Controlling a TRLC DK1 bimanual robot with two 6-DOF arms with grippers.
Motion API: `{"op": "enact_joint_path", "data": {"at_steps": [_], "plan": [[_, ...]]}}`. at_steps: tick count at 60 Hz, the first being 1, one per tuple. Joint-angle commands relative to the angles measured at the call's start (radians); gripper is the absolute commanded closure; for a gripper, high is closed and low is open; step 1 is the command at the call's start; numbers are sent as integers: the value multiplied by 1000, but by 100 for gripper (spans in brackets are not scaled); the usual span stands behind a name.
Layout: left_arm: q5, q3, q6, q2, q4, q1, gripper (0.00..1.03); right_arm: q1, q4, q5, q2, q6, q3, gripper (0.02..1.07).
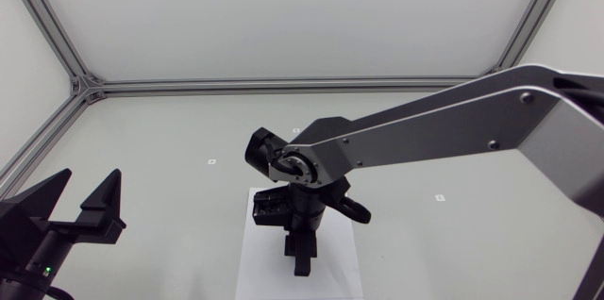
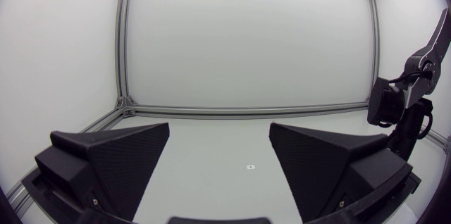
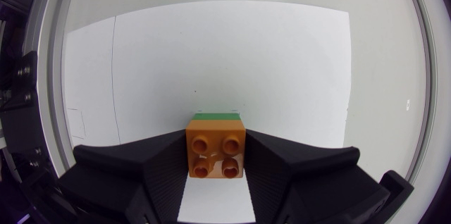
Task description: Pick up the orange 2x2 brick with the right arm and stack it on top of the green 2x2 brick in the center
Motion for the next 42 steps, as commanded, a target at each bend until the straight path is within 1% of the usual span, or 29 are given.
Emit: {"op": "enact_joint_path", "data": {"at_steps": [1, 3, 8, 15, 18, 20, 21, 23, 31, 42], "plan": [[4, -41, 13, -8, -15, 3, 4, 3, -2, -4, 22, 13, 8, 60], [4, -41, 13, -8, -15, 3, 4, 4, -2, -4, 22, 13, 8, 59], [4, -41, 13, -8, -15, 3, 4, 4, -2, -2, 21, 14, 8, 50], [4, -41, 13, -8, -14, 3, 4, 4, -2, -2, 22, 16, 6, 35], [4, -41, 13, -8, -15, 3, 4, 4, -4, -2, 22, 16, 6, 29], [4, -41, 13, -8, -15, 3, 4, 4, -4, -1, 22, 16, 6, 24], [4, -41, 13, -8, -14, 3, 4, 4, -4, -1, 22, 16, 6, 20], [4, -41, 13, -8, -15, 3, 4, 4, -4, -1, 22, 17, 8, 16], [4, -41, 13, -8, -15, 3, 4, 4, -4, -1, 21, 19, 13, 7], [4, -41, 13, -8, -15, 3, 4, 3, -16, -5, -12, 31, 22, 7]]}}
